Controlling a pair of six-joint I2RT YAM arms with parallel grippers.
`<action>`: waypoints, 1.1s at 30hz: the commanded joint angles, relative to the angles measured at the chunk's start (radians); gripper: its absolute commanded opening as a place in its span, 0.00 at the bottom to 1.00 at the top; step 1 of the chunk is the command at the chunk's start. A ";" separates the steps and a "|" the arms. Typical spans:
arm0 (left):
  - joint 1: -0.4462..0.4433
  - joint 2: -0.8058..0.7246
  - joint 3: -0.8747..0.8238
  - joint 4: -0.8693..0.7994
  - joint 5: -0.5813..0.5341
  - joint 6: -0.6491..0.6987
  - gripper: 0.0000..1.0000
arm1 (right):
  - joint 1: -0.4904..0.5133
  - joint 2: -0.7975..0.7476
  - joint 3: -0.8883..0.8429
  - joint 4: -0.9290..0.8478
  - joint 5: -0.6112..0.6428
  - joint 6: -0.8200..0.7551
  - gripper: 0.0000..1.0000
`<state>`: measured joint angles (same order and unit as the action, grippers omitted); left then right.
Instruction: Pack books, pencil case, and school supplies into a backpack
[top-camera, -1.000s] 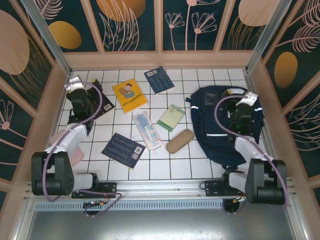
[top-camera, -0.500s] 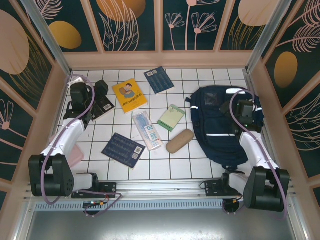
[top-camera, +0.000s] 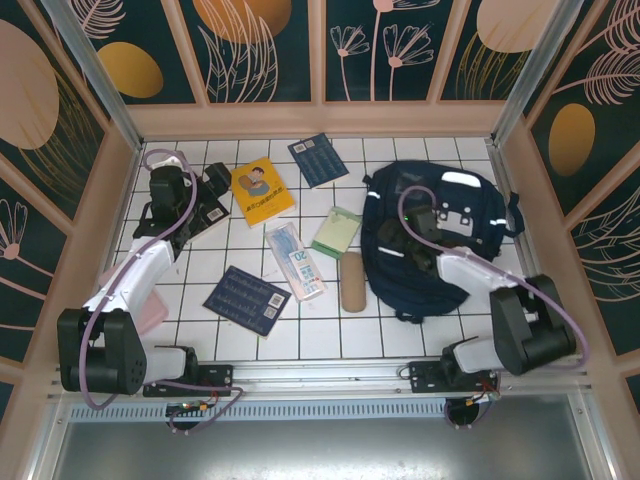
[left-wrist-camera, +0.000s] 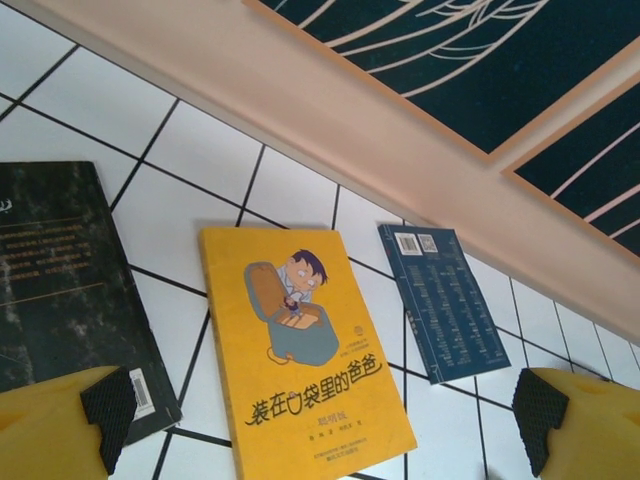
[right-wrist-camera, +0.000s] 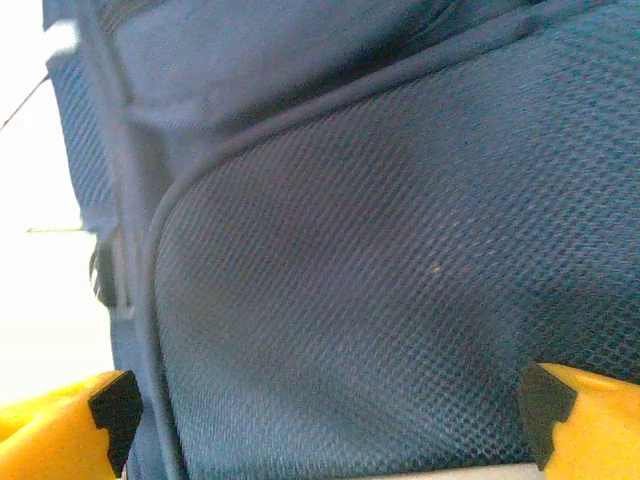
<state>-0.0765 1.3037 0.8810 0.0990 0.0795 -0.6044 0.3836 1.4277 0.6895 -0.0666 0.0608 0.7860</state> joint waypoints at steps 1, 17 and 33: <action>-0.017 -0.019 -0.001 -0.027 0.027 -0.023 0.98 | 0.095 0.142 0.083 0.034 -0.174 0.080 0.99; -0.278 0.028 0.017 -0.070 -0.027 -0.106 0.92 | 0.173 0.355 0.519 -0.067 -0.174 -0.078 0.99; -0.605 0.315 0.133 -0.169 -0.095 -0.270 0.75 | -0.157 -0.134 0.107 -0.231 -0.088 -0.260 0.72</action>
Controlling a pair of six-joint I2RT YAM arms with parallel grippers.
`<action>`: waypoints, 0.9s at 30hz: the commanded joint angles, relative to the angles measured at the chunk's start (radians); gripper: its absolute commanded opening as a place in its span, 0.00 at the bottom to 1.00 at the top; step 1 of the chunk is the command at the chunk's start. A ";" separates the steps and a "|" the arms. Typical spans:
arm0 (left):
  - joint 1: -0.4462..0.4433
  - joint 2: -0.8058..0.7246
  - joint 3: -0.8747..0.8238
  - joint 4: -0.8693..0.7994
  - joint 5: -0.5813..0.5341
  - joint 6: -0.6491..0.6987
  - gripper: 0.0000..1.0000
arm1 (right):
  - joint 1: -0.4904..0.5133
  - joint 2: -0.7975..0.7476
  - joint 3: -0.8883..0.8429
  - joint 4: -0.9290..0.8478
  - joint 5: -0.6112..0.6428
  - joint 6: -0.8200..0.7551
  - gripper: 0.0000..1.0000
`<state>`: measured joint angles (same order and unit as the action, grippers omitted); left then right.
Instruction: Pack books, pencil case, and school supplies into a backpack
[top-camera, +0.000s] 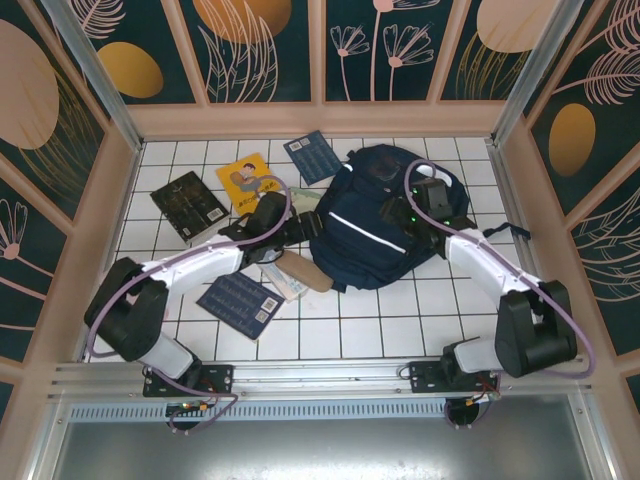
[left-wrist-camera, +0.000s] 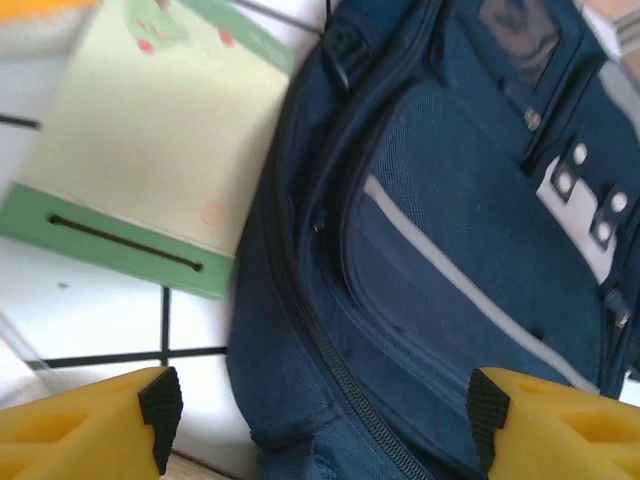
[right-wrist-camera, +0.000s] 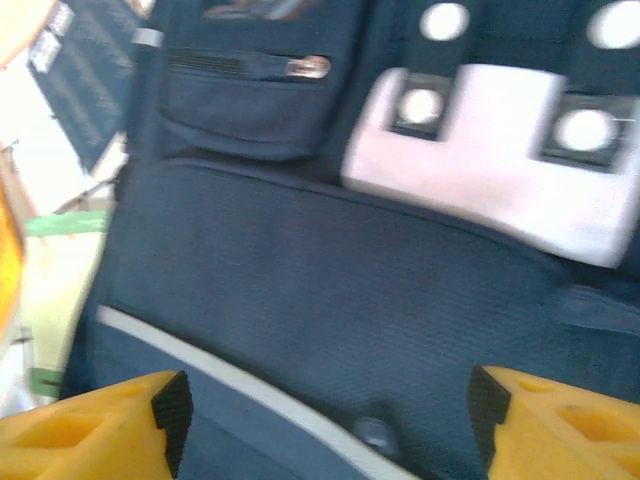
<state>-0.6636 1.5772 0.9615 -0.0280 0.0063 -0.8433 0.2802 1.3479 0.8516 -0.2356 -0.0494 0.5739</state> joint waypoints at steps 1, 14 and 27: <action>-0.021 0.057 0.062 -0.048 -0.019 -0.030 0.75 | -0.079 -0.072 -0.074 -0.067 0.019 -0.048 0.71; -0.046 0.233 0.162 -0.093 0.009 -0.015 0.58 | -0.260 -0.099 -0.180 -0.097 0.016 -0.007 0.70; -0.048 0.281 0.232 -0.148 -0.039 0.020 0.00 | -0.336 -0.001 -0.216 0.063 -0.176 -0.006 0.59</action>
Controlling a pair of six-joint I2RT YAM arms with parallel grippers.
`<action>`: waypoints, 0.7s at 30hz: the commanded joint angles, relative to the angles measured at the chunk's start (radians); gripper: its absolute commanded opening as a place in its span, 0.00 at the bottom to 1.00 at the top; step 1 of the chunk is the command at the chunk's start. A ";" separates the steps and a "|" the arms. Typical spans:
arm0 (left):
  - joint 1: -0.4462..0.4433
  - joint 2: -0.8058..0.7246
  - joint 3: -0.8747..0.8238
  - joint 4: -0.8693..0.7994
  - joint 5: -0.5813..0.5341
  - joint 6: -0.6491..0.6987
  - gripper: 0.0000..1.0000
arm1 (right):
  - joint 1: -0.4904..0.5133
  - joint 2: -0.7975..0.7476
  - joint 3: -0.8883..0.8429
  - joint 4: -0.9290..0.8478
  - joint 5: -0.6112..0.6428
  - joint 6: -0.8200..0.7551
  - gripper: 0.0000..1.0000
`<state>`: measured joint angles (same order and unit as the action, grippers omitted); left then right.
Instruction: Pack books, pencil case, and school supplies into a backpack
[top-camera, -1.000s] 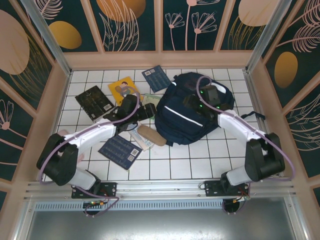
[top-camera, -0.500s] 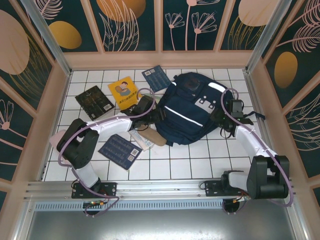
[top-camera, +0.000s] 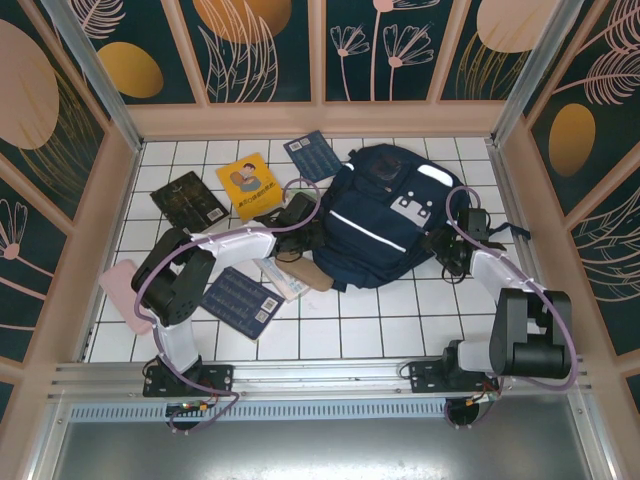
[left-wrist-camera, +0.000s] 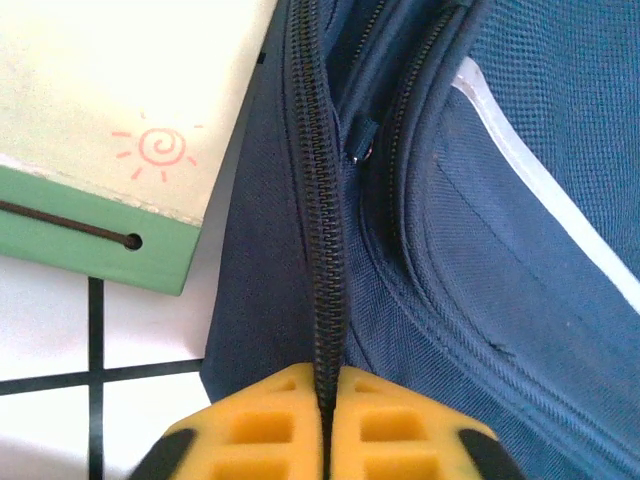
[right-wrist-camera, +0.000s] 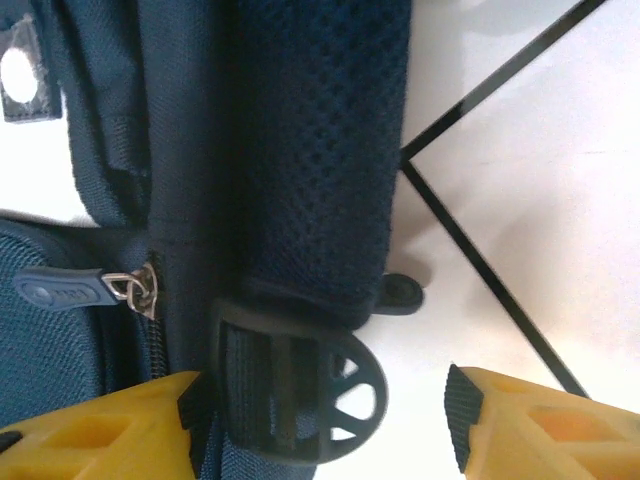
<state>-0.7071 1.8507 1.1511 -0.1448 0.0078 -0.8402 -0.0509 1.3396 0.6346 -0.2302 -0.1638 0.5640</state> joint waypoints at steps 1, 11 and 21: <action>-0.005 0.004 0.054 -0.050 -0.058 0.025 0.00 | -0.006 0.004 0.008 0.065 -0.072 -0.001 0.51; 0.008 0.021 0.251 -0.209 -0.254 0.155 0.00 | 0.061 -0.077 0.092 -0.015 -0.029 -0.036 0.00; 0.098 0.086 0.371 -0.248 -0.275 0.273 0.00 | 0.136 0.057 0.267 -0.072 0.005 -0.007 0.10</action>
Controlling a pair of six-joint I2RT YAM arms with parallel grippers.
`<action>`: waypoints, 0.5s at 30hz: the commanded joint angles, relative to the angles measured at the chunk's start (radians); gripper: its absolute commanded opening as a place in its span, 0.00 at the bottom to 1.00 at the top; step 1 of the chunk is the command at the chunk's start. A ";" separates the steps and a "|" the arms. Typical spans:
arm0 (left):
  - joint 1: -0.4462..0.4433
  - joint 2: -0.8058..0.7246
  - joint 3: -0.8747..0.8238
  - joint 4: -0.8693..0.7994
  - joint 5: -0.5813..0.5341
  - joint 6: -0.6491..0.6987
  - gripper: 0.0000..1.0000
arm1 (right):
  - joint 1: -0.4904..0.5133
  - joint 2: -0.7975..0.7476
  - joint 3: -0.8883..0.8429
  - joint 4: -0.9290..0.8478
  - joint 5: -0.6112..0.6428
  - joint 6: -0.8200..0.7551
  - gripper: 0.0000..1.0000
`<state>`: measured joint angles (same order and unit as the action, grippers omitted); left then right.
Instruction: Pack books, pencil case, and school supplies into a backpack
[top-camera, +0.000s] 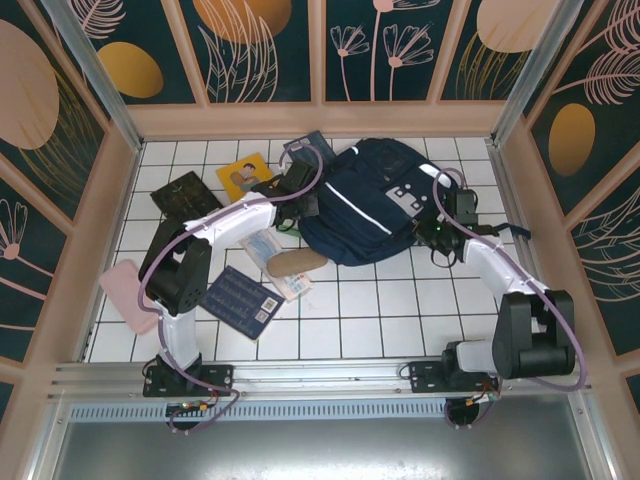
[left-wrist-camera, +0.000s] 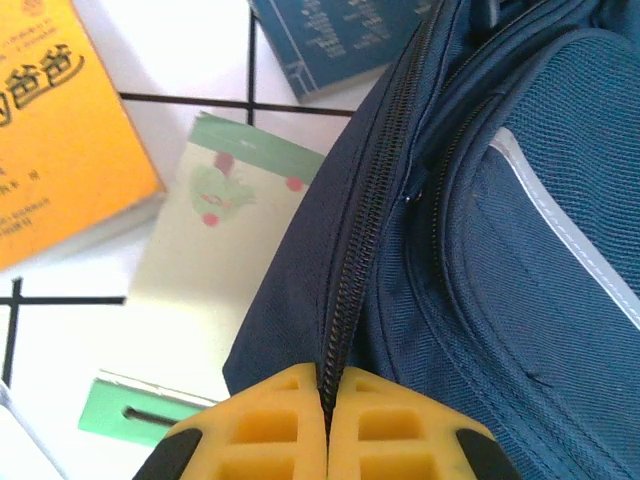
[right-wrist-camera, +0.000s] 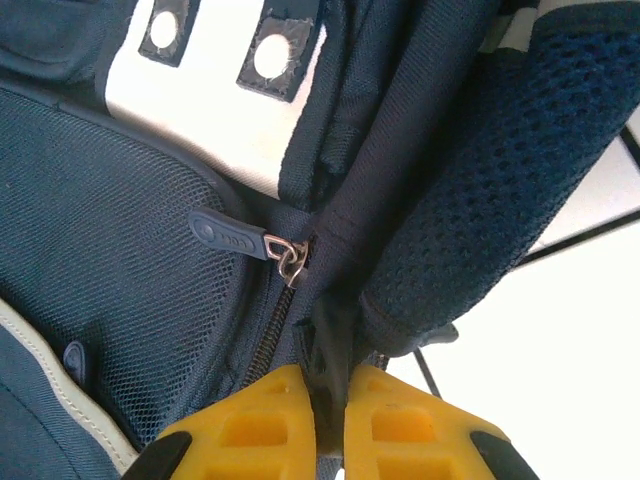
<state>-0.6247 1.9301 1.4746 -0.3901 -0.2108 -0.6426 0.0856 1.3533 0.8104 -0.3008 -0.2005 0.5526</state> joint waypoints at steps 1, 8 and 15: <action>0.017 0.012 0.050 -0.003 -0.051 0.083 0.00 | -0.001 0.071 0.123 -0.015 0.051 0.007 0.10; 0.018 0.045 0.052 -0.003 -0.030 0.070 0.00 | -0.001 0.197 0.231 -0.022 0.006 -0.042 0.36; 0.037 0.094 0.130 -0.022 -0.047 0.093 0.00 | -0.022 0.059 0.068 0.063 0.024 -0.082 0.43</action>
<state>-0.6064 2.0106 1.5372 -0.4248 -0.2218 -0.5983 0.0822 1.4734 0.9260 -0.2752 -0.1852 0.5026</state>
